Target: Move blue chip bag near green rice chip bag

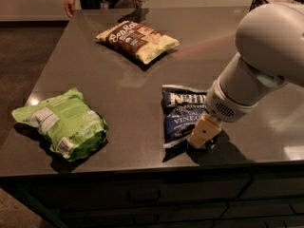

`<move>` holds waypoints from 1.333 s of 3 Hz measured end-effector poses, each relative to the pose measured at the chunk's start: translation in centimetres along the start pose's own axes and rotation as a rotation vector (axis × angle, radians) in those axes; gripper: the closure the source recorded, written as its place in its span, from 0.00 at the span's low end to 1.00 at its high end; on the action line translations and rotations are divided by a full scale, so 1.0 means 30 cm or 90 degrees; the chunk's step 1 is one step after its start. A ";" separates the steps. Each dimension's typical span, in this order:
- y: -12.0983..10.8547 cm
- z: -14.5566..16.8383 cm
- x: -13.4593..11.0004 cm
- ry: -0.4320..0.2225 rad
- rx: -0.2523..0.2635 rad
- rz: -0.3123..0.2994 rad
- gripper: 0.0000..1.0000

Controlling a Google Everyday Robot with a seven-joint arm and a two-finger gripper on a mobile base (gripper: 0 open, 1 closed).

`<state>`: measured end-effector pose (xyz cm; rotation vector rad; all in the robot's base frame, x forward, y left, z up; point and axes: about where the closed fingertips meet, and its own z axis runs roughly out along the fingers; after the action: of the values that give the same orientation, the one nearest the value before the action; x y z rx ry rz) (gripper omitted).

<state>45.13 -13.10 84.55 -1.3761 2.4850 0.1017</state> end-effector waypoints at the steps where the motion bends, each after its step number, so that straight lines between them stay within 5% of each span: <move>1: -0.006 -0.009 -0.041 -0.019 -0.008 0.007 0.65; 2: -0.003 -0.034 -0.154 -0.059 -0.021 -0.011 0.88; 3: 0.027 -0.064 -0.301 -0.103 -0.041 -0.052 1.00; 4: 0.065 -0.068 -0.446 -0.135 -0.066 -0.095 1.00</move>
Offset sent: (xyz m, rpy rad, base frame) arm 0.0441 0.0737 0.0516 0.1764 -0.0621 0.0908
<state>49.69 -1.52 90.23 -1.5030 2.2241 0.3303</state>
